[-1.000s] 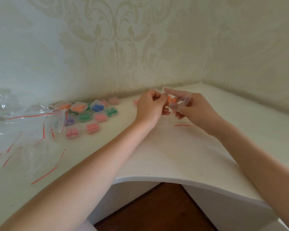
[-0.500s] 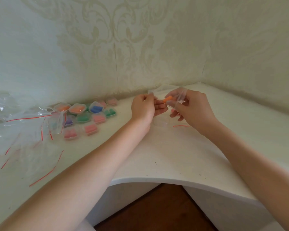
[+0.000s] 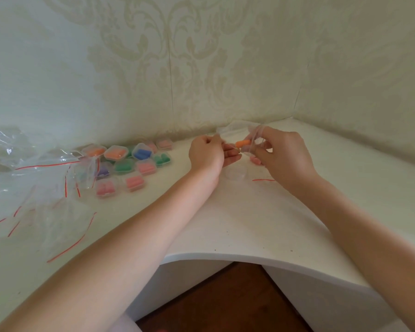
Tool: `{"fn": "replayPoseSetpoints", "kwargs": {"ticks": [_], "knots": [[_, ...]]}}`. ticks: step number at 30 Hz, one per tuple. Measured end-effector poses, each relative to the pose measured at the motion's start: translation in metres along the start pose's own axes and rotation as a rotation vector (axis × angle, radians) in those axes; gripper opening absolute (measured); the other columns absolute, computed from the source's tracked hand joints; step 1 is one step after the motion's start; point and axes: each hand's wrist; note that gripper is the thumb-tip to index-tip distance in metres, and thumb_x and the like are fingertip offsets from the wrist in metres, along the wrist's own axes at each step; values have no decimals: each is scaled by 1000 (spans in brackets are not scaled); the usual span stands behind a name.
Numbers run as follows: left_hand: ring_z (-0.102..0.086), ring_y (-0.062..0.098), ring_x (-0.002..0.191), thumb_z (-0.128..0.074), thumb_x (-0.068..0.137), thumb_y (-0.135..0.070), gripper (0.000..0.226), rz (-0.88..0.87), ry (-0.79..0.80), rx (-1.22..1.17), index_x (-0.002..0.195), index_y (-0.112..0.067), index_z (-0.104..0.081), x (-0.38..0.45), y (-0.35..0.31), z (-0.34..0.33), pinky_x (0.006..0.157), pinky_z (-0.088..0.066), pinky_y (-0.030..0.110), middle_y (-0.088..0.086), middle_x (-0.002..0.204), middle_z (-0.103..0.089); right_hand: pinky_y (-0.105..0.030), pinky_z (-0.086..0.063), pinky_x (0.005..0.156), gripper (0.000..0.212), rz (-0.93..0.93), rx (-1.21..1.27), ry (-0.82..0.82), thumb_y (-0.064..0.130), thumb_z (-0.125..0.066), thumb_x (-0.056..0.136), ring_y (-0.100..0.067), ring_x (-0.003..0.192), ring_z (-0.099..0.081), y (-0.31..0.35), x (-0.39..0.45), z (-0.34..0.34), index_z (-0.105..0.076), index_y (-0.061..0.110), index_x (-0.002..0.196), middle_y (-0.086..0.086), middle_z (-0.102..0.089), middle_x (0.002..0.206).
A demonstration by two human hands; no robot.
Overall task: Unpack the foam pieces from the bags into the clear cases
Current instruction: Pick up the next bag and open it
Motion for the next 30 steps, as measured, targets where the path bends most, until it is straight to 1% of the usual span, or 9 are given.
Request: {"fn": "replayPoseSetpoints", "kwargs": {"ticks": [2, 5, 9, 14, 17, 20, 24, 27, 30], "knots": [[-59, 17, 44, -33, 97, -3, 21, 19, -34, -10, 81, -3, -46, 1, -2, 0, 44, -55, 29, 16, 66, -59, -47, -56, 69, 9, 19, 61, -36, 33, -63, 85, -8, 92, -65, 2, -1, -2, -66, 32, 93, 16, -70, 102], [-57, 17, 39, -27, 99, -3, 23, 64, -152, -73, 85, 0, -44, 9, -6, 7, 37, -52, 30, 17, 66, -55, -34, -58, 60, 38, -55, 217, -113, 17, -67, 86, -4, 95, -63, 6, 0, -1, -60, 12, 124, 25, -68, 96], [-59, 19, 46, -34, 96, -2, 24, -79, -228, -6, 75, -4, -44, 14, -19, 20, 42, -54, 32, 12, 63, -56, -19, -51, 47, 11, -193, 379, -169, 5, -64, 86, -23, 76, -67, 1, 2, 5, -63, 0, 95, -8, -70, 97], [-67, 33, 65, -51, 72, -16, 10, -322, -349, 217, 74, -17, -41, 22, -22, 42, 62, -57, 52, 14, 69, -62, -32, -58, 54, 5, -247, 425, -124, 3, -63, 87, -24, 65, -68, -11, 2, 3, -59, 1, 85, -19, -67, 88], [-65, 36, 66, -47, 67, -14, 17, -383, -382, 280, 77, -24, -37, 26, -17, 52, 62, -57, 51, 23, 75, -65, -37, -60, 62, 2, -274, 431, -74, 5, -63, 88, -22, 66, -69, -13, 0, 0, -61, 4, 87, -16, -65, 85], [-63, 34, 62, -42, 76, -2, 28, -511, -394, 407, 78, -28, -33, 14, -18, 51, 62, -56, 50, 22, 71, -61, -32, -58, 56, 3, -307, 459, -55, 5, -62, 88, -17, 63, -68, -12, -2, -2, -60, 6, 88, -13, -64, 88], [-60, 30, 66, -38, 81, 8, 33, -561, -461, 471, 73, -22, -44, 7, -35, 52, 56, -54, 42, 1, 67, -51, -25, -49, 45, 13, -377, 443, 12, 1, -54, 85, -14, 51, -58, -9, 0, -6, -56, 11, 77, -13, -63, 84], [-66, 19, 60, -33, 80, 10, 40, -517, -481, 395, 67, -21, -54, -6, -63, 58, 50, -54, 37, 0, 74, -60, -27, -46, 60, 22, -321, 375, 54, 0, -47, 82, -11, 63, -55, -4, 4, -11, -51, 16, 68, -4, -72, 78], [-69, 22, 66, -30, 81, 3, 38, -488, -485, 433, 70, -18, -60, -19, -91, 83, 58, -56, 41, 6, 78, -67, -29, -42, 67, 27, -275, 320, 135, -2, -40, 82, -16, 69, -57, 7, 7, -13, -51, 18, 68, 1, -68, 67]]}}
Point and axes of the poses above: each hand's wrist, its own x-axis towards the middle knuckle, its own z-axis out of the back of the hand, y = z × x
